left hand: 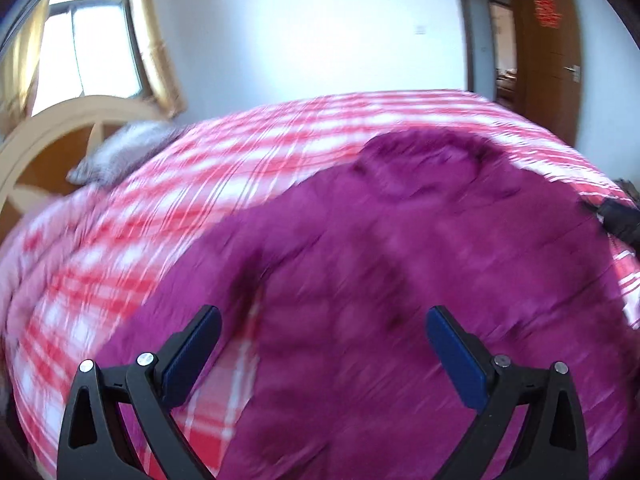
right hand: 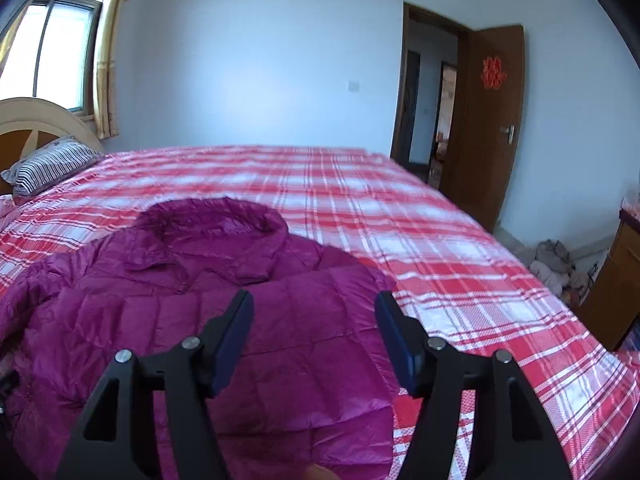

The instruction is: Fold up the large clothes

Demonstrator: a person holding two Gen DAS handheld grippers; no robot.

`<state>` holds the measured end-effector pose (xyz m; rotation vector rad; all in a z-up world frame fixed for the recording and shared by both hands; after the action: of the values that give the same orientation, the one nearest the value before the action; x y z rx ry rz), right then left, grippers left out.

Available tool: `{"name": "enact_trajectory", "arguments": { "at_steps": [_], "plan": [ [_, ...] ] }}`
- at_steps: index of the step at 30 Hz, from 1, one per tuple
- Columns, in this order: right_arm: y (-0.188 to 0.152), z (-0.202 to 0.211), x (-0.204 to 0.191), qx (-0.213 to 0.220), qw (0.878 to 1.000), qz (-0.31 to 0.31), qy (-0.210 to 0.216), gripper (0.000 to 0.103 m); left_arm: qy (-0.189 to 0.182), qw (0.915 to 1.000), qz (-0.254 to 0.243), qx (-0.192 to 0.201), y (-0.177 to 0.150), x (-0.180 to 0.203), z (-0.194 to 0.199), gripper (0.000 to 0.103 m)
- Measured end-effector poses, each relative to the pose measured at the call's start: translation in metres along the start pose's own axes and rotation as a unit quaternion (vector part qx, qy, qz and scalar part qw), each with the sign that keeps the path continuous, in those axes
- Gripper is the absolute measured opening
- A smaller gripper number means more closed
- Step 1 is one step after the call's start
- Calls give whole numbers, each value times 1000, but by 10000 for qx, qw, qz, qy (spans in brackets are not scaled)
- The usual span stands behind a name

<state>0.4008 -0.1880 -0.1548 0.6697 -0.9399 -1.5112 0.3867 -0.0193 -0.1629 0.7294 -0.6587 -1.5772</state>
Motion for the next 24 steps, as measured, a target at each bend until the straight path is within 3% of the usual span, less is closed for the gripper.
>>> {"name": "enact_trajectory", "arguments": {
  "at_steps": [3, 5, 9, 11, 12, 16, 18, 21, 24],
  "plan": [
    [-17, -30, -11, -579, 9980, 196, 159, 54, -114, 9996, -178, 182, 28, 28, -9, 102],
    [-30, -41, -21, -851, 9952, 356, 312, 54, -90, 9994, -310, 122, 35, 42, -23, 102],
    [-57, -47, -45, -1123, 9888, 879, 435, 53, 779, 9934, -827, -155, 23, 47, -75, 102],
    [-60, -41, -51, -1066, 9877, 1057, 434, 51, 892, 9915, -804, -503, 4, 37, -100, 102],
    [-61, -39, -53, -1066, 9869, 1111, 471, 49, 741, 9936, -650, -559, -4, 31, -106, 102],
    [-62, -28, -57, -1008, 9853, 1200, 675, 47, 520, 9966, -275, -574, -7, 18, -109, 102],
    [-48, -16, -47, -672, 9902, 1018, 680, 47, 527, 9969, -260, -532, -9, 16, -110, 102],
    [-15, 1, -19, -197, 9978, 498, 389, 51, 589, 9968, -275, -461, -10, 17, -107, 102],
    [-1, -15, 1, -355, 9991, 226, 28, 51, 583, 9971, -225, -425, -11, 20, -106, 102]
  ]
}}
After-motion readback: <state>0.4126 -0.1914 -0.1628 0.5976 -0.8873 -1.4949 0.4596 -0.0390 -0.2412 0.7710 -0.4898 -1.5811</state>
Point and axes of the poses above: each gripper's, at about its wrist camera, not at the fingertips, and z roughly against the way its jaws point, x to its right, y to its top, the point moved 7 cm from there along -z, roughly the way its jaws point, and after that the axes turned 6 degrees about -y, right-handed, at the moved point
